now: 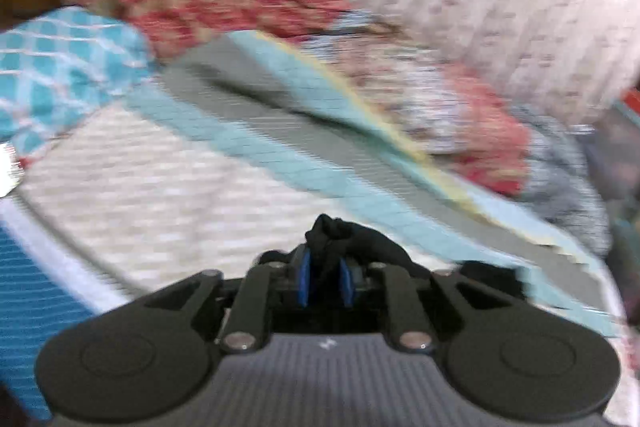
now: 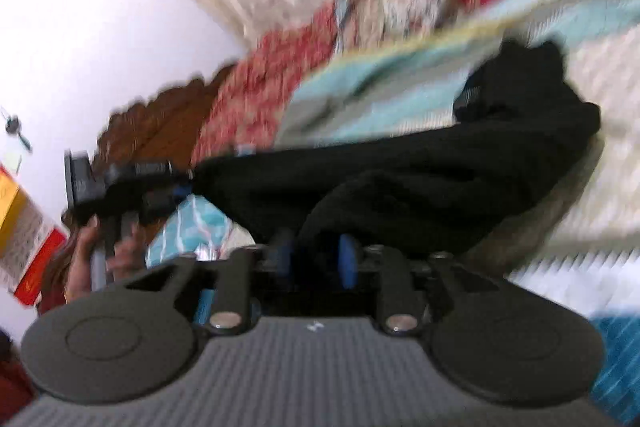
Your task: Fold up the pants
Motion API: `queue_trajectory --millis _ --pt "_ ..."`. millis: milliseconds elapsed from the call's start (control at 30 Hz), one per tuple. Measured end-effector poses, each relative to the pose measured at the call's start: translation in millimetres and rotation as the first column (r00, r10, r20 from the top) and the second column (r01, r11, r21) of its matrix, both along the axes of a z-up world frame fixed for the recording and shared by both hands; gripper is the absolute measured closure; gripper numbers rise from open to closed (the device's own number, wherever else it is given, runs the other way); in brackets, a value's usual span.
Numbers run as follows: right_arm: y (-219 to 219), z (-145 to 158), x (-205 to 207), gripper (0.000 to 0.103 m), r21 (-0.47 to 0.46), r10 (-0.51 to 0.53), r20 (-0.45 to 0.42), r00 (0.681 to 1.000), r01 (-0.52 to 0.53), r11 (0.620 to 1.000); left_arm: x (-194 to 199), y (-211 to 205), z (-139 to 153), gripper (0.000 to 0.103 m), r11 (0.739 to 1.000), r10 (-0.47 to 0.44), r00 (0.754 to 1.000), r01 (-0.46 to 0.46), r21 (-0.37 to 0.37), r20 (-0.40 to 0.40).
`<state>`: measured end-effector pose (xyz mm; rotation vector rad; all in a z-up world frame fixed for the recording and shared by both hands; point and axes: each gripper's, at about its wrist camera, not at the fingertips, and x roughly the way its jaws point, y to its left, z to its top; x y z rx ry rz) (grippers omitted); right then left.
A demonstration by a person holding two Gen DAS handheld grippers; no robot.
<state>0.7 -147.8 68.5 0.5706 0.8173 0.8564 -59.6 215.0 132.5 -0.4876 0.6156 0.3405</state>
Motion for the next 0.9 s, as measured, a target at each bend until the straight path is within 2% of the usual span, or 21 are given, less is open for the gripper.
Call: queue_trajectory --millis 33,100,133,167,233,300,367,433,500,533,567,600,633,667,700,767,800,900 --pt "0 -6 -4 0.056 -0.022 -0.001 -0.026 1.0 0.001 1.0 -10 8 -8 0.078 1.0 0.021 1.0 -0.021 -0.002 -0.011" --pt "-9 -9 -5 0.056 -0.045 -0.04 -0.027 0.999 0.038 0.998 -15 13 -20 0.058 0.999 0.045 0.998 -0.045 -0.01 -0.053" --pt "-16 -10 -1 0.056 -0.056 -0.083 -0.021 0.996 0.081 0.995 -27 18 -33 0.04 0.997 0.071 0.995 -0.071 -0.002 -0.074" --pt "-27 -7 5 0.056 -0.065 -0.144 -0.016 0.989 0.143 0.988 -24 23 -37 0.028 0.996 0.084 0.993 -0.085 0.003 -0.086" --pt "-54 -5 25 0.051 -0.09 -0.277 -0.002 0.961 0.276 0.957 -36 27 -56 0.015 0.996 0.093 0.99 -0.093 0.009 -0.101" --pt "-77 -8 62 0.04 -0.13 -0.386 0.014 0.922 0.384 0.914 -29 21 -69 0.013 0.997 0.074 0.989 -0.076 -0.011 -0.13" --pt "-79 -18 104 0.033 -0.183 -0.439 0.013 0.898 0.434 0.882 -26 28 -81 0.011 0.998 0.035 0.991 -0.042 -0.054 -0.129" --pt "-74 -29 151 0.028 -0.224 -0.466 -0.016 0.884 0.451 0.864 -19 31 -85 0.0 0.994 0.004 0.995 -0.015 -0.109 -0.1" --pt "-57 -53 175 0.028 -0.264 -0.482 -0.031 0.876 0.458 0.849 -5 31 -90 0.003 0.987 0.012 0.995 -0.027 -0.156 -0.096" --pt "-48 -57 196 0.039 -0.284 -0.473 -0.059 0.879 0.44 0.852 1 31 -95 0.024 0.985 0.013 0.995 -0.029 -0.17 -0.097" --pt "-60 -87 184 0.057 -0.288 -0.438 -0.092 0.894 0.398 0.871 8 33 -100 0.068 0.982 -0.015 0.995 -0.004 -0.19 -0.098" --pt "-52 -94 188 0.092 -0.308 -0.408 -0.138 0.903 0.353 0.884 16 35 -106 0.084 0.972 -0.052 0.991 0.021 -0.232 -0.124" --pt "-47 -93 195 0.094 -0.325 -0.406 -0.171 0.898 0.338 0.883 16 31 -105 0.09 0.961 -0.042 0.989 0.002 -0.275 -0.14" --pt "-56 -93 167 0.094 -0.303 -0.413 -0.149 0.898 0.356 0.884 12 30 -103 0.091 0.955 -0.029 0.992 -0.009 -0.298 -0.122" --pt "-62 -77 157 0.094 -0.238 -0.387 -0.129 0.913 0.35 0.906 5 34 -95 0.091 0.949 -0.025 0.997 -0.001 -0.315 -0.078" --pt "-74 -30 142 0.094 -0.094 -0.333 -0.053 0.941 0.327 0.94 -10 43 -73 0.092 0.937 -0.026 0.999 0.031 -0.348 0.019" --pt "-76 -2 139 0.094 -0.058 -0.304 0.009 0.953 0.304 0.951 -17 49 -58 0.092 0.934 -0.025 0.997 0.05 -0.353 0.074" --pt "-52 62 141 0.094 -0.057 -0.261 0.159 0.952 0.273 0.96 -14 62 -22 0.092 0.947 -0.013 0.986 0.065 -0.316 0.163"
